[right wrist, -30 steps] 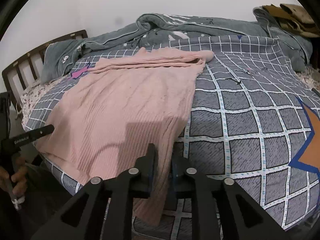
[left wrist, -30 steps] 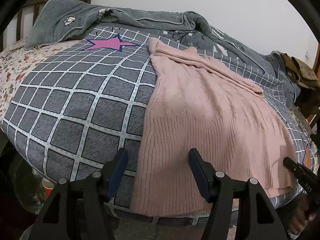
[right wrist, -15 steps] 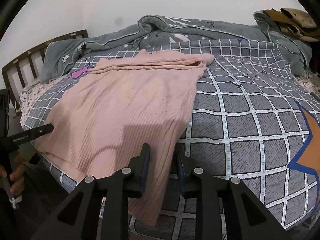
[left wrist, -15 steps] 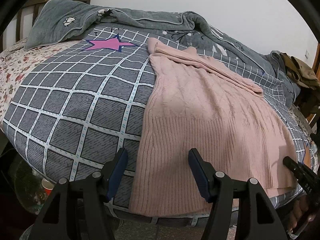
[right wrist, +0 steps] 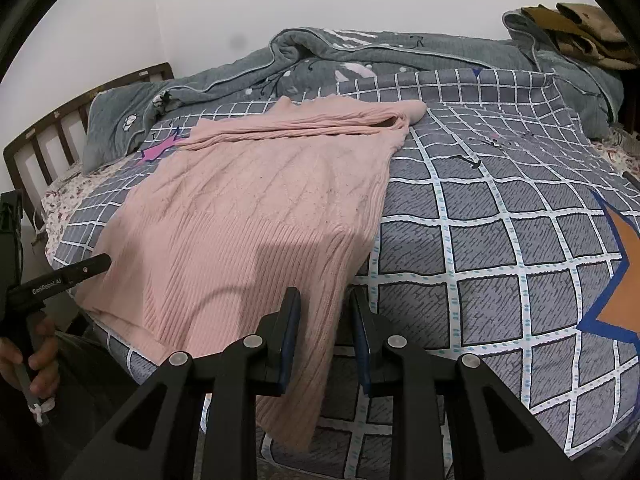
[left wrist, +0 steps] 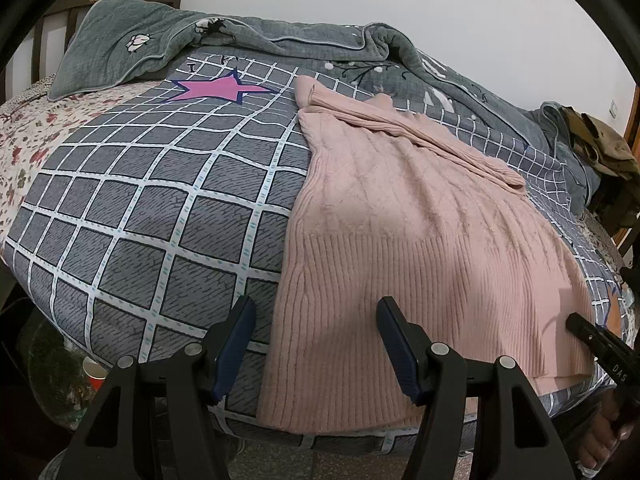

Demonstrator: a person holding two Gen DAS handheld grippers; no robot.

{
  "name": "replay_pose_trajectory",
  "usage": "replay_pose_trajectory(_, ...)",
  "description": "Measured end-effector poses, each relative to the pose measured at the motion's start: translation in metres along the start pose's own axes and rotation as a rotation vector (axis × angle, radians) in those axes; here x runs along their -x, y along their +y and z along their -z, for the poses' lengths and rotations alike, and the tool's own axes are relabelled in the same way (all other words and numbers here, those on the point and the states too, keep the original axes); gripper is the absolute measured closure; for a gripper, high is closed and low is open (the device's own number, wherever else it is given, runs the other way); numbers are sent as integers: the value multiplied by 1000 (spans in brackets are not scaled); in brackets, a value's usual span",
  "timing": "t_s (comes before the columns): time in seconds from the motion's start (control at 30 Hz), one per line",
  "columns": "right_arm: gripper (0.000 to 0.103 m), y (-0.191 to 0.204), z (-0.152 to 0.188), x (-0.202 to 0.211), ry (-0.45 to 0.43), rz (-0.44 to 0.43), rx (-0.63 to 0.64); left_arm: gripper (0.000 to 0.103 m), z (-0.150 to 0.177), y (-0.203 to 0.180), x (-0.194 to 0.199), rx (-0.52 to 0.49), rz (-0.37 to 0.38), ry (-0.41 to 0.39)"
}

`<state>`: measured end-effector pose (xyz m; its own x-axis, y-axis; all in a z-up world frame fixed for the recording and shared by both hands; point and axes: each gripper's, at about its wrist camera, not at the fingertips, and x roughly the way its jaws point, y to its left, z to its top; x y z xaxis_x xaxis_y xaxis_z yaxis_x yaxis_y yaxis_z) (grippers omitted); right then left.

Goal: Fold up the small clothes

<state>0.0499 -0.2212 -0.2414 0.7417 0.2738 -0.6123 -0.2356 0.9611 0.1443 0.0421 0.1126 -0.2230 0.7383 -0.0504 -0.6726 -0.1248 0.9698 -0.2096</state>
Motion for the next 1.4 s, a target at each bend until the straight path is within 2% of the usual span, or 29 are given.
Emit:
replay_pose_trajectory(0.73, 78, -2, 0, 1, 1, -10, -10, 42, 0, -1, 0, 1, 1, 0)
replay_pose_trajectory(1.27, 78, 6, 4, 9, -11, 8, 30, 43, -2, -3, 3, 16, 53, 1)
replay_pose_trajectory(1.4, 78, 5, 4, 9, -7, 0, 28, 43, -2, 2, 6, 29, 47, -10)
